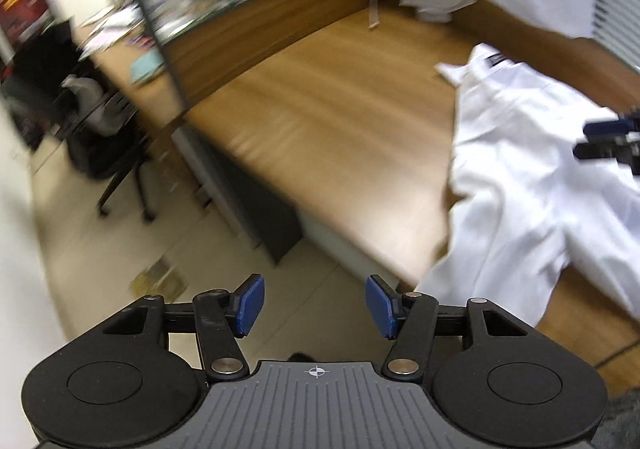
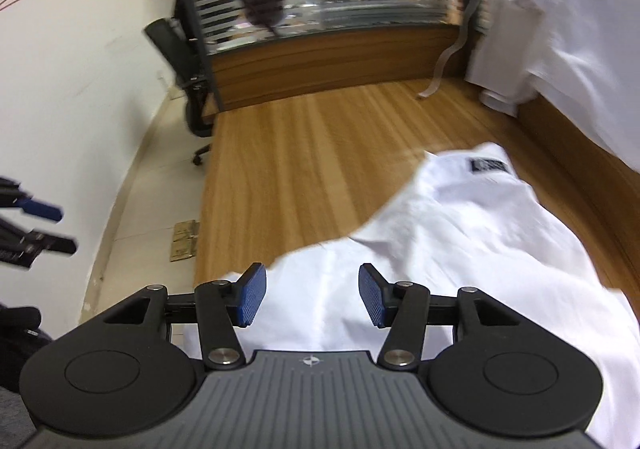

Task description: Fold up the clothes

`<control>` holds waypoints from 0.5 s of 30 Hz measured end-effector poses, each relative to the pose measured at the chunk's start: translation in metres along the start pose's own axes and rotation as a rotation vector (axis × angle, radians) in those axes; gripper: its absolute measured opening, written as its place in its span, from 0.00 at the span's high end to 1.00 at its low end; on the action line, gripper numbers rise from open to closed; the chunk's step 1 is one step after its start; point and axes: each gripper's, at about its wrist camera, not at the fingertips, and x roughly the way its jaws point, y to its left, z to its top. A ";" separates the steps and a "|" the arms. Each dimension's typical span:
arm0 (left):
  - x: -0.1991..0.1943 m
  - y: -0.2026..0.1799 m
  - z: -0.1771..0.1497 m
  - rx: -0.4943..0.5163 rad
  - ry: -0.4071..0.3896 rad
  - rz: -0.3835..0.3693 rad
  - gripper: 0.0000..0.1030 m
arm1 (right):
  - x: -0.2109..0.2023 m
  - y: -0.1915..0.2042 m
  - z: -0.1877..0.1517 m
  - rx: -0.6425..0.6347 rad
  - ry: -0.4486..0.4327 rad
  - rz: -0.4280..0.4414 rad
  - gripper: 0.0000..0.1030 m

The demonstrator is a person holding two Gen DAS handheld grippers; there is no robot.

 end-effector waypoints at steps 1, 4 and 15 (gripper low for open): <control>0.007 -0.004 0.010 0.019 -0.010 -0.019 0.42 | -0.006 -0.004 -0.004 0.015 0.001 -0.018 0.44; 0.020 -0.017 0.032 0.068 -0.037 -0.079 0.41 | -0.023 -0.015 -0.020 0.059 0.005 -0.066 0.44; 0.066 -0.076 0.101 0.352 -0.108 -0.280 0.37 | -0.056 -0.035 -0.067 0.234 0.023 -0.259 0.44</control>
